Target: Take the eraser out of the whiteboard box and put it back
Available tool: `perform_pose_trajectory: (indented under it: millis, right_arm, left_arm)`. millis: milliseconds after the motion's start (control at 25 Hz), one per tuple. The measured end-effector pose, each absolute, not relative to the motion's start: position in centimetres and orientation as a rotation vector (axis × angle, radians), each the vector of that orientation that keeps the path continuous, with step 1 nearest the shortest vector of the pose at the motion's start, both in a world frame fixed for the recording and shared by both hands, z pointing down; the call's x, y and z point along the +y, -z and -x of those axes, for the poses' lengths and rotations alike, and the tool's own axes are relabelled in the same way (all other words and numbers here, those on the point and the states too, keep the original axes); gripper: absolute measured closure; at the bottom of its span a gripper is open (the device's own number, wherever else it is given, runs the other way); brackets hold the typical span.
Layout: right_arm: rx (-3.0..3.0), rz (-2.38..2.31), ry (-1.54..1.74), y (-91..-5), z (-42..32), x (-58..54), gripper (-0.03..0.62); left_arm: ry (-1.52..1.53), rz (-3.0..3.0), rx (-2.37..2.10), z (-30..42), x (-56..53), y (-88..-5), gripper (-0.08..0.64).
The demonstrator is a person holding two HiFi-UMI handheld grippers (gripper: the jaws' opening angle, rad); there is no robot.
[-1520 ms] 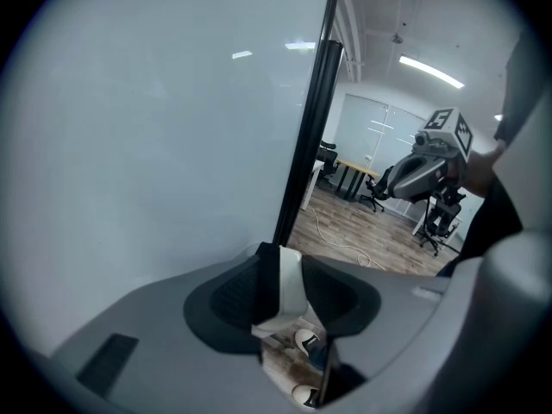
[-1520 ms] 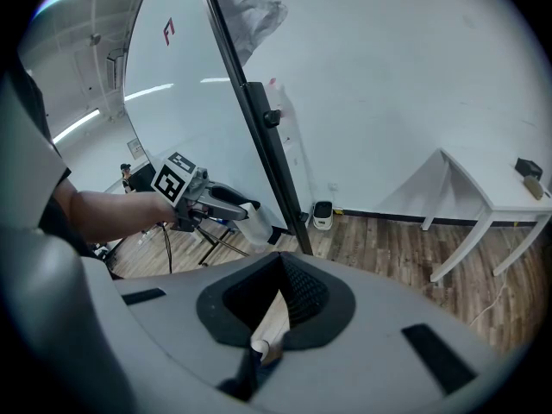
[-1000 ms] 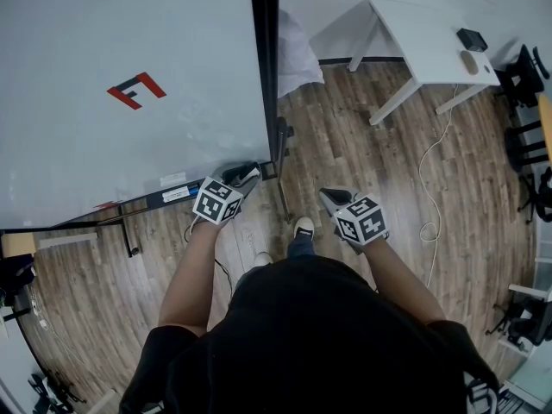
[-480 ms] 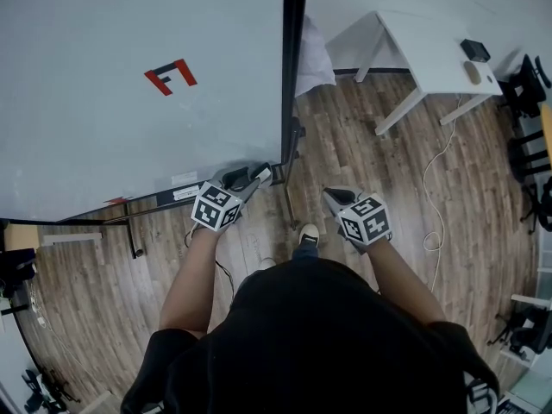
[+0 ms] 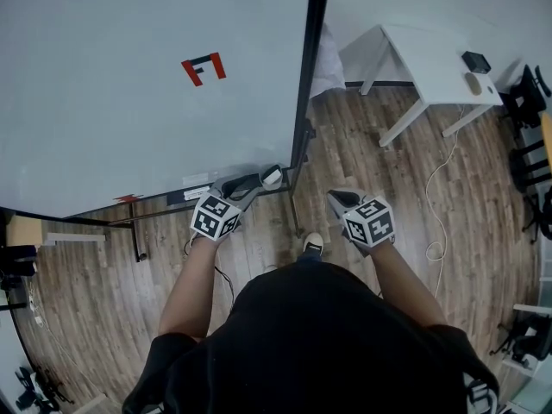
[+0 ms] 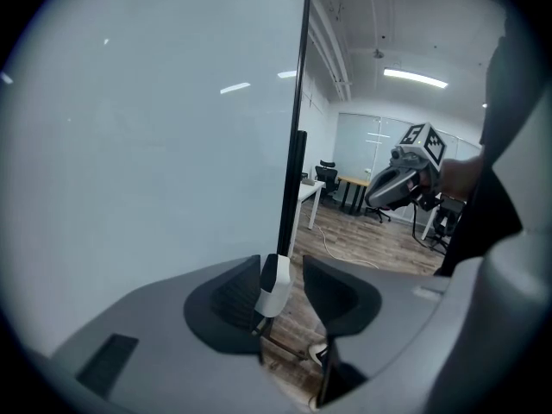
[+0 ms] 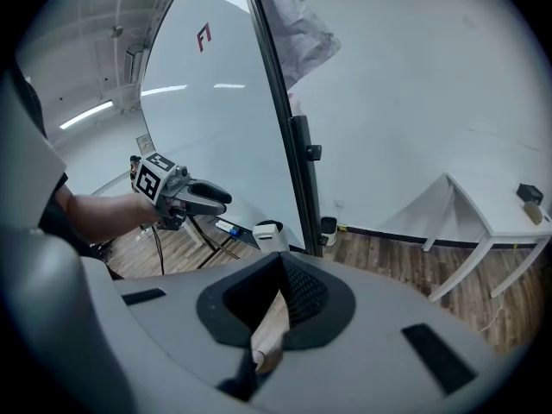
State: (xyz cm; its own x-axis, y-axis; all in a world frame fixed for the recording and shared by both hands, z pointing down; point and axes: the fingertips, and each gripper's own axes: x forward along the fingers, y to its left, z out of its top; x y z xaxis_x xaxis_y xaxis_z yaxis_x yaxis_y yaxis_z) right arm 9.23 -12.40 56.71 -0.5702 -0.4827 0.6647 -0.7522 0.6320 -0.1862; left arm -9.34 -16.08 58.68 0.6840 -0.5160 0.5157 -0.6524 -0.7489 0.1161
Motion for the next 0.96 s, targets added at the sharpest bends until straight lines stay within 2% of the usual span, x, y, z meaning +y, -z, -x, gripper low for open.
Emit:
perform_pose_trajectory:
  millis: [960]
  right_arm:
    - [-2.334, -0.986, -0.541, -55.0, -4.6, -9.4, 0.598]
  left_arm:
    - [-0.628, -2.685, -0.986, 13.4, -9.1, -57.0, 0.459]
